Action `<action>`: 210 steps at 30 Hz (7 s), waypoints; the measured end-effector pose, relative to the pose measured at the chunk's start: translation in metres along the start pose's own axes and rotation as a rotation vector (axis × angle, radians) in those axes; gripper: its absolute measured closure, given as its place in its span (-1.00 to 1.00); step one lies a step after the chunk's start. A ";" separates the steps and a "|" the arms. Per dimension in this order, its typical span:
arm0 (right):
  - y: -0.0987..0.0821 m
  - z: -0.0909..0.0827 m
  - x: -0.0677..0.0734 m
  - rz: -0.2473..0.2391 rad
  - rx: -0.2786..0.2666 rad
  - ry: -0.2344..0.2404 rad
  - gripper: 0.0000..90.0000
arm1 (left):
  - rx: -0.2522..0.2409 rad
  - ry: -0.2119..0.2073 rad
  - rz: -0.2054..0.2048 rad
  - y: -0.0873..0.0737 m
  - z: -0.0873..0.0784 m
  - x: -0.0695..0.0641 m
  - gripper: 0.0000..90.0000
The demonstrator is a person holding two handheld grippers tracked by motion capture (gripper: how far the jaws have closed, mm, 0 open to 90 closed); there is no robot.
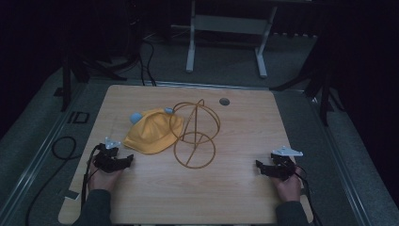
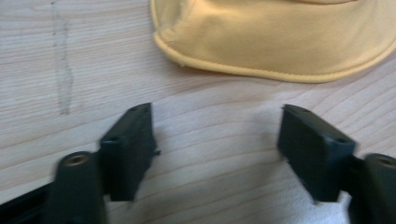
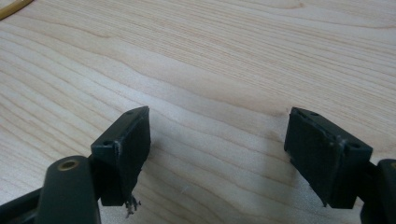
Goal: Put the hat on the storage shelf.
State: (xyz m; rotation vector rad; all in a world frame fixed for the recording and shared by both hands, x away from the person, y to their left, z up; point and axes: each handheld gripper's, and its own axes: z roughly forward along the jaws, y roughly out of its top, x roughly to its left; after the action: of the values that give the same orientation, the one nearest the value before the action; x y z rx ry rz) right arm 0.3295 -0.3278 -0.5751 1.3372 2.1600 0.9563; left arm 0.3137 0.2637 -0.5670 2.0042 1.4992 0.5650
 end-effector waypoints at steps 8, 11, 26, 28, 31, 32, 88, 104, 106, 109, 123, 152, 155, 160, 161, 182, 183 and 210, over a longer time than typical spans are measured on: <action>0.000 0.000 0.000 -0.001 0.002 0.002 -0.51 | 0.034 -0.015 0.023 0.002 -0.004 0.003 -0.06; 0.000 0.000 0.000 -0.001 0.002 0.002 -0.51 | 0.057 -0.034 0.048 0.005 -0.005 0.004 0.02; 0.000 0.000 0.000 -0.001 0.002 0.002 -0.51 | 0.127 -0.060 0.124 0.014 -0.019 0.012 0.11; 0.000 0.000 0.000 -0.001 0.002 0.002 -0.51 | 0.134 -0.064 0.143 0.017 -0.022 0.012 0.09; 0.000 0.000 0.000 -0.001 0.003 0.002 -0.51 | 0.157 -0.066 0.171 0.020 -0.024 0.012 0.08; 0.000 0.000 0.000 -0.002 0.002 0.002 -0.51 | 0.163 -0.065 0.179 0.022 -0.025 0.012 0.09; 0.000 0.000 0.000 -0.002 0.002 0.003 -0.51 | 0.201 -0.220 0.405 0.083 -0.061 0.023 0.34; 0.000 0.000 0.000 -0.002 0.002 0.003 -0.51 | 0.237 -0.222 0.449 0.104 -0.067 0.019 0.32; 0.000 0.000 0.000 -0.002 0.002 0.003 -0.51 | 0.245 -0.224 0.453 0.105 -0.067 0.019 0.32; 0.000 0.000 0.000 -0.003 0.003 0.003 -0.51 | 0.255 -0.229 0.461 0.108 -0.066 0.018 0.31; 0.000 0.000 0.000 -0.002 0.002 0.003 -0.51 | 0.277 -0.224 0.490 0.126 -0.071 0.016 0.26; 0.000 0.000 0.000 -0.002 0.002 0.003 -0.51 | 0.309 -0.218 0.532 0.159 -0.074 0.006 0.18; 0.000 0.000 0.000 -0.002 0.003 0.003 -0.51 | 0.314 -0.217 0.540 0.163 -0.075 0.005 0.18; 0.000 0.000 0.000 -0.003 0.003 0.003 -0.51 | 0.316 -0.218 0.546 0.172 -0.076 0.003 0.18; 0.000 0.000 0.000 -0.003 0.003 0.003 -0.51 | 0.318 -0.220 0.548 0.174 -0.076 0.002 0.18; 0.000 0.000 0.000 -0.002 0.003 0.003 -0.51 | 0.310 -0.230 0.590 0.206 -0.063 -0.015 0.29; 0.000 0.000 0.000 -0.002 0.003 0.003 -0.51 | 0.310 -0.229 0.589 0.207 -0.062 -0.016 0.30; 0.000 0.000 0.000 -0.005 0.004 0.004 -0.52 | 0.382 -0.206 0.611 0.228 -0.025 -0.038 0.28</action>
State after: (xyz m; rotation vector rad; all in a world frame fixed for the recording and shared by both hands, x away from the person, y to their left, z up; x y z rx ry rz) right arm 0.3298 -0.3275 -0.5751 1.3323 2.1681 0.9537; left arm 0.4513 0.1837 -0.3975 2.7455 0.9026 0.2961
